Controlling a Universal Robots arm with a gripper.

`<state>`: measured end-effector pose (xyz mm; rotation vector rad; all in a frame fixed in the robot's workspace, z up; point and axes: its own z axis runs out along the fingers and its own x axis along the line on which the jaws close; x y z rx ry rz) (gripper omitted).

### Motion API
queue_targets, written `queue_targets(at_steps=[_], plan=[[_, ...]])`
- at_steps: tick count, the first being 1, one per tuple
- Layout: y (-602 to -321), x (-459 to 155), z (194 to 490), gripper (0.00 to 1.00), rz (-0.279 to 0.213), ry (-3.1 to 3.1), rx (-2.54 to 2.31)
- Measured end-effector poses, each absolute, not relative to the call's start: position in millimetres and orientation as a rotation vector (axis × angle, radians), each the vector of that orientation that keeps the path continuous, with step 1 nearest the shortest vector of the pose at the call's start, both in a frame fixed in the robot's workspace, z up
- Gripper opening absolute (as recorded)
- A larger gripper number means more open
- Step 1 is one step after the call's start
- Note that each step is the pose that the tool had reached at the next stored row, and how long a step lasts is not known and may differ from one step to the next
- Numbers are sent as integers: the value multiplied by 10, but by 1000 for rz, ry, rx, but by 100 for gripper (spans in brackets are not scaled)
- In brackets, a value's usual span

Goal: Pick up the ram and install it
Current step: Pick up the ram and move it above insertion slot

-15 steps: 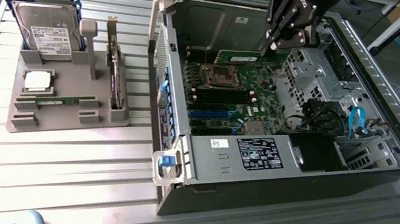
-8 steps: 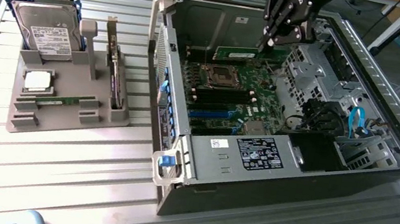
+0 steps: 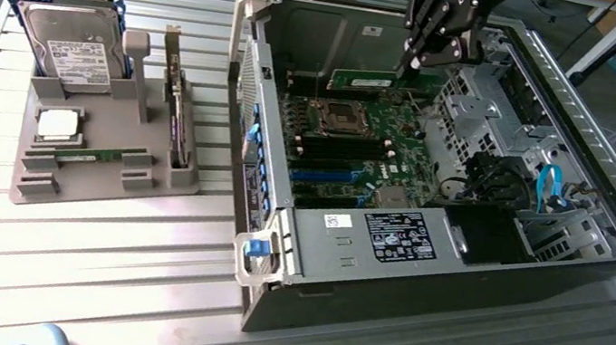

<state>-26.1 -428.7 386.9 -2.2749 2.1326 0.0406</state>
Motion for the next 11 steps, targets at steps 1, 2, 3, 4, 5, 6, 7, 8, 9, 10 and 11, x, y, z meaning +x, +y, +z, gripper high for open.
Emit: queue_targets(at_steps=[1,2,3,4,5,6,7,8,9,10,11], plan=[[-4284,-261,3868,12,41,2133,-2275],[-4278,-261,3867,12,41,2133,-2274],[-4271,-261,3866,12,41,2134,-2274],[-4262,-261,3865,12,41,2134,-2273],[-4248,-261,3865,12,41,2135,-2272],[-4237,-261,3864,12,41,2136,-2271],[-4222,-261,3863,12,41,2137,-2270],[-4209,-261,3862,12,41,2138,-2270],[-4196,-261,3861,12,41,2138,-2269],[-4185,-261,3860,12,41,2139,-2268],[-4177,-261,3858,12,42,2141,-2266]])
